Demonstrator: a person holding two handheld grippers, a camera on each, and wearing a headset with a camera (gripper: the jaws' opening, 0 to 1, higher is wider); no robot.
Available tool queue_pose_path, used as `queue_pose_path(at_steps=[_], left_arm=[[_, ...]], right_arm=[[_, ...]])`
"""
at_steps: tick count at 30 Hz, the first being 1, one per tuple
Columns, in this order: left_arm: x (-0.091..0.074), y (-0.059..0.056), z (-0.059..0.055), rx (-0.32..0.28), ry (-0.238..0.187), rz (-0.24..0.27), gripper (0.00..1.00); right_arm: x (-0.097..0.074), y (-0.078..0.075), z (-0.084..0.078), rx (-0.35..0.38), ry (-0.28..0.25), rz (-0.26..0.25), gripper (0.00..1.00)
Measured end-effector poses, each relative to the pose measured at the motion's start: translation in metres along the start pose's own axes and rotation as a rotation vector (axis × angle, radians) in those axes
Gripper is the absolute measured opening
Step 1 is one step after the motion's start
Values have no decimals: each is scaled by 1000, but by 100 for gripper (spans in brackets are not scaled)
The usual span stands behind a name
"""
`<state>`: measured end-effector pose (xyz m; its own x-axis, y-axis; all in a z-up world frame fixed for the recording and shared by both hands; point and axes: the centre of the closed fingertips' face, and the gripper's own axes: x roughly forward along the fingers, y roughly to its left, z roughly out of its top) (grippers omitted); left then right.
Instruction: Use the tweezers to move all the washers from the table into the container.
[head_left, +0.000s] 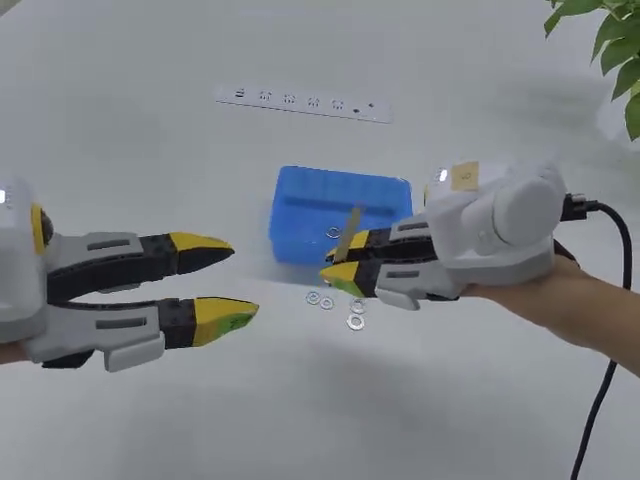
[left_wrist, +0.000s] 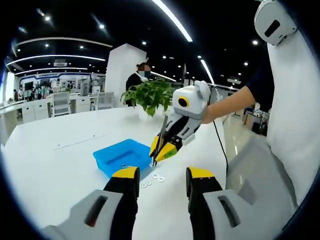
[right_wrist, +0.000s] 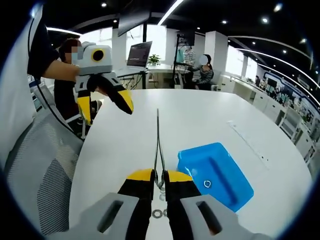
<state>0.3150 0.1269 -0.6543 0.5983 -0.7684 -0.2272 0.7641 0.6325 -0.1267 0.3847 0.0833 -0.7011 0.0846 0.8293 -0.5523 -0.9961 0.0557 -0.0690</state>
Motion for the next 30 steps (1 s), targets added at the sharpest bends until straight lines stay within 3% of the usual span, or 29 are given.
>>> queue_pose_path(at_steps=[8,13,17,22,26,30], left_arm=[[-6,7,-15,-21,18,50,56],[-8,7,-10,-115,-22,57,66],[-8,11,-5,-112,-52,83,76],[-11,20,-2,-103,-77,122,86],[-13,31,-2,-93,-79,183,91],[-15,40,6,-113,-128,226,95]], right_arm=[[-3,-33,12,-30,-8,-33,9],[-1,-56,12,-33,-5,-58,9],[4,-73,8,-31,-10,-63,9],[18,-91,-5,-16,-14,-69,9],[29,-96,-19,-22,1,-55,9],[35,-97,-30,-54,7,-41,9]])
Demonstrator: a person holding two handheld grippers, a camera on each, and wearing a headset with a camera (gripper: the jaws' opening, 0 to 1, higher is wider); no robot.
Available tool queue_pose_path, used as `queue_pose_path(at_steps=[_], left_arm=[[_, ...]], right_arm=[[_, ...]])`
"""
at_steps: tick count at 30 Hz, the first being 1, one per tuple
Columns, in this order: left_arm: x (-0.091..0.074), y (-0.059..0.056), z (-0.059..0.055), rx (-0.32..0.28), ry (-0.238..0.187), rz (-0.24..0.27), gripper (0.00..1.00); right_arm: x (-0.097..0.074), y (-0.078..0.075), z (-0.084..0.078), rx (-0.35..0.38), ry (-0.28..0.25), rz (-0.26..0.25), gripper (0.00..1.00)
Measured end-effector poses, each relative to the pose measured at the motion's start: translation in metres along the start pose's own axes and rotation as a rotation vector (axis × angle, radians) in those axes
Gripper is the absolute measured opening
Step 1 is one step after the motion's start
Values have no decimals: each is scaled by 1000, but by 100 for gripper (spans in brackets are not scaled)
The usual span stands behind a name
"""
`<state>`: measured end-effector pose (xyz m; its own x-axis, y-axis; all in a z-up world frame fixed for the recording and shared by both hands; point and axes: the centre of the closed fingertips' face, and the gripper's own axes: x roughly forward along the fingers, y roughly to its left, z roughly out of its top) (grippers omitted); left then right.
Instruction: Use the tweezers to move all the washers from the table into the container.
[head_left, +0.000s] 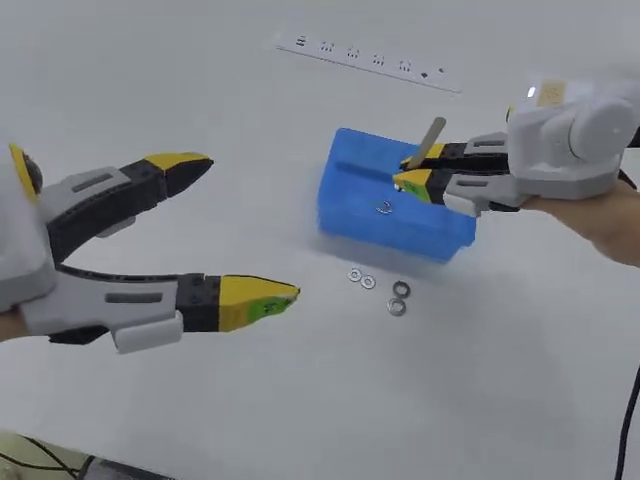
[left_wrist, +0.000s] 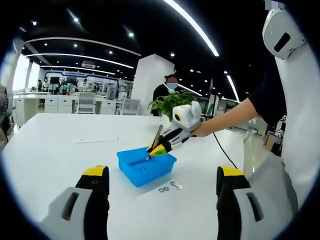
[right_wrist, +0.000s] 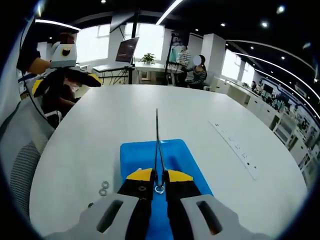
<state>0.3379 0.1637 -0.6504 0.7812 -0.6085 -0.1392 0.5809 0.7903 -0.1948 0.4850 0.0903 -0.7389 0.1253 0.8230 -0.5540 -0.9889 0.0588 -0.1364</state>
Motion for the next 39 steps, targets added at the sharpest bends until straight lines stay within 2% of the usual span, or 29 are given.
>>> queue_pose_path(at_steps=[3,7,12,16,18,22,27,37,38,39], left_arm=[[2,0,4,-5,-12,1,96],[6,-5,3,22,16,-26,95],[3,-4,5,35,26,-15,93],[1,-5,0,30,47,-11,90],[-1,-3,-1,32,51,2,90],[-4,-1,2,-2,29,19,91],[-5,-1,0,1,40,22,91],[-6,11,8,13,27,44,91],[-4,12,9,29,27,44,91],[-3,14,11,88,30,47,91]], right_arm=[[4,3,-10,-10,29,19,9],[8,7,-17,-29,48,36,9],[12,10,-27,-50,66,49,9],[11,10,-30,-43,71,52,9],[10,10,-30,-45,72,55,10],[9,9,-30,-47,73,55,10],[8,9,-28,-44,65,54,10],[6,7,-25,-53,63,47,10],[5,7,-24,-48,60,48,10],[5,7,-22,-48,57,46,10]])
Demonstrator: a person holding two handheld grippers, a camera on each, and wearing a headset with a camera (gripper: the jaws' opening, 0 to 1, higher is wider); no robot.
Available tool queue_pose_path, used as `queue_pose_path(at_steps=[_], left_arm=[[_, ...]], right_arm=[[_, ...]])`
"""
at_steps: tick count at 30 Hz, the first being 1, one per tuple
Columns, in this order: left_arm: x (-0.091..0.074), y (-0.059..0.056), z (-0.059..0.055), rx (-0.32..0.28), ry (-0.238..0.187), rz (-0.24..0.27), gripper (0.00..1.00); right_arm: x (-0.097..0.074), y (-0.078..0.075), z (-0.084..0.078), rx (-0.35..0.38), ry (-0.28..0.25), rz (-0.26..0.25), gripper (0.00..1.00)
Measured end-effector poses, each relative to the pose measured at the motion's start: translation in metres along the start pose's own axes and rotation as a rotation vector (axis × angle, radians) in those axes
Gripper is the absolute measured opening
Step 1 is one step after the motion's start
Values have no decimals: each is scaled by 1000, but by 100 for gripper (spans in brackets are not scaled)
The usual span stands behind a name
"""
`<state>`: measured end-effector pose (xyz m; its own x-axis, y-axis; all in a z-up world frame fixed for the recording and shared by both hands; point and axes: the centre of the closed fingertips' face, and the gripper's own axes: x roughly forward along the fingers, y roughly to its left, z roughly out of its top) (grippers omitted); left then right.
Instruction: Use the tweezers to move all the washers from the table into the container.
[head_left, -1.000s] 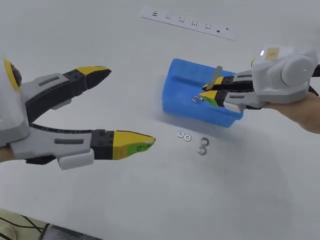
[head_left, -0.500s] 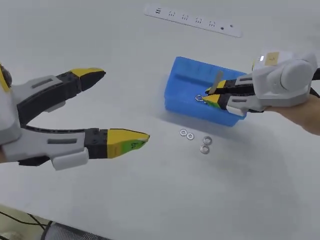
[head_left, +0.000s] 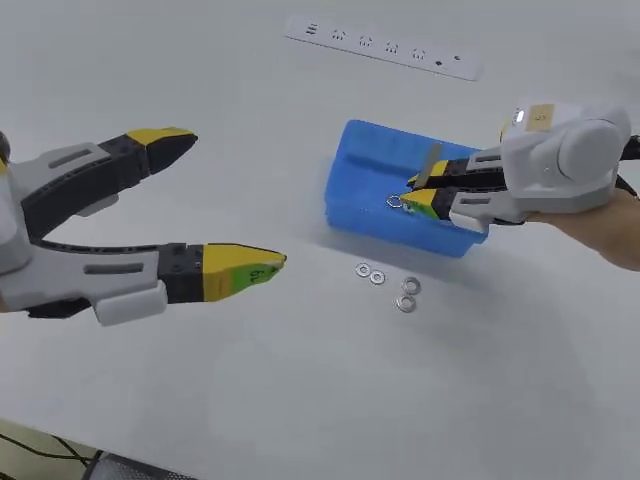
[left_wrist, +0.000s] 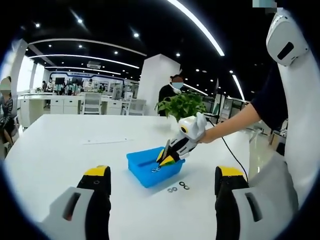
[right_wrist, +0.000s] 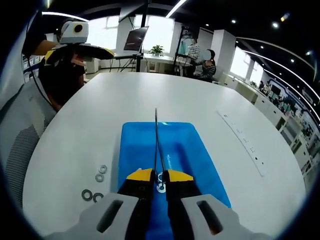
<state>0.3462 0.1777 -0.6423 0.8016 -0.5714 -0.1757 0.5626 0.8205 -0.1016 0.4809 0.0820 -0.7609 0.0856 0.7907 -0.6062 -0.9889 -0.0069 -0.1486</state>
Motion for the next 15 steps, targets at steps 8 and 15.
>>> queue_pose_path(at_steps=[8,15], left_arm=[[36,12,8,122,6,-49,82],[91,8,20,112,-37,-138,65]], right_arm=[[-7,-5,9,-8,-10,-22,9],[-12,-2,17,-18,-20,-19,9]])
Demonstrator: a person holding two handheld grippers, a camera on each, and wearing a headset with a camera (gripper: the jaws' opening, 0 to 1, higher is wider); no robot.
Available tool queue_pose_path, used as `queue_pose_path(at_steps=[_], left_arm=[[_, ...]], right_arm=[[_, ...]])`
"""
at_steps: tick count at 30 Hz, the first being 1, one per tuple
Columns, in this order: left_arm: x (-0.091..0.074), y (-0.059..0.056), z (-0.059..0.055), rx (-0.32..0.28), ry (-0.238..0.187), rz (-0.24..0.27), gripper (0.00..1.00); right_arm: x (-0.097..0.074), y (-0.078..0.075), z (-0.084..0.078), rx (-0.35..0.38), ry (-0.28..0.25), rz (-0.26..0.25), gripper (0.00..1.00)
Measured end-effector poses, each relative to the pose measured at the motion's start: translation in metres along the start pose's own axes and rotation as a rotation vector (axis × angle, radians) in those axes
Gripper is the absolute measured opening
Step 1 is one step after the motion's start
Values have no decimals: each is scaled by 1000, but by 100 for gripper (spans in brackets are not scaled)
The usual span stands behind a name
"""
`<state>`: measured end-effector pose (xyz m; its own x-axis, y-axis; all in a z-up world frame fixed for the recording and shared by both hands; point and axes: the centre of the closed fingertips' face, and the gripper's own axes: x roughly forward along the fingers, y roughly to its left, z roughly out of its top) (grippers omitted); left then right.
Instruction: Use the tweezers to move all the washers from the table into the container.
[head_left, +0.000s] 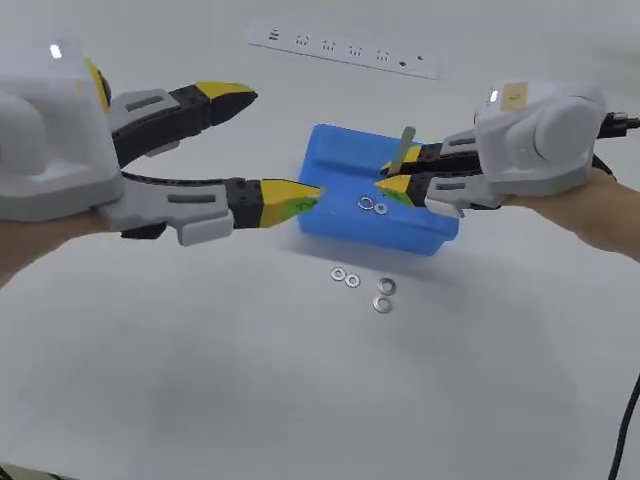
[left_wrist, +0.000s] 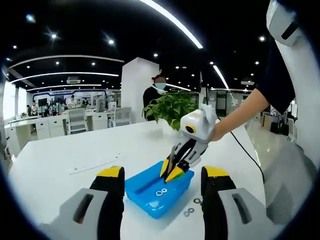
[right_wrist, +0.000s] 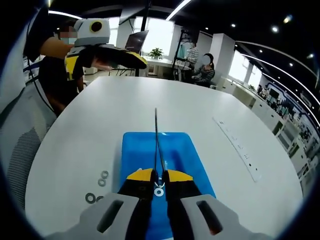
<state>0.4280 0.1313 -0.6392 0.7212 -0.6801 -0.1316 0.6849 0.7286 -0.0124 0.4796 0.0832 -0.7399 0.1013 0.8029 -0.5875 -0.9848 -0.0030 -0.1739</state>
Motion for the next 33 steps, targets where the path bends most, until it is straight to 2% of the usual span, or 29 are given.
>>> queue_pose_path(at_steps=[2,4,8,10,11,14,19,21,25,28,30,31,33], left_arm=[[16,3,4,-3,-7,-14,60],[31,1,8,36,-12,-45,59],[54,-4,3,30,25,-105,46],[59,-8,0,36,45,-138,43],[63,-6,0,41,48,-137,42],[68,-6,2,14,45,-164,35],[77,-19,-1,28,72,-238,27],[78,-24,-2,9,79,-268,22],[81,-29,-1,28,82,-293,17],[82,-33,1,20,82,-319,12],[81,-33,0,51,87,-330,9],[81,-34,-2,49,99,-334,8],[80,-35,-2,43,96,-342,8]], right_arm=[[-1,1,2,-9,-1,4,9],[-3,3,5,-1,-8,14,9],[-4,5,5,-16,-4,28,9],[-4,7,4,-20,0,34,9],[-4,7,4,-16,0,39,9],[-5,8,4,-16,0,46,9],[-5,9,4,-14,-2,50,9],[-5,8,4,-14,-5,52,9],[-5,10,5,-12,-10,58,9],[-4,11,6,-11,-11,65,9],[-4,12,6,-11,-12,69,9],[-4,12,6,-10,-12,71,9],[-4,12,6,-14,-13,74,9]])
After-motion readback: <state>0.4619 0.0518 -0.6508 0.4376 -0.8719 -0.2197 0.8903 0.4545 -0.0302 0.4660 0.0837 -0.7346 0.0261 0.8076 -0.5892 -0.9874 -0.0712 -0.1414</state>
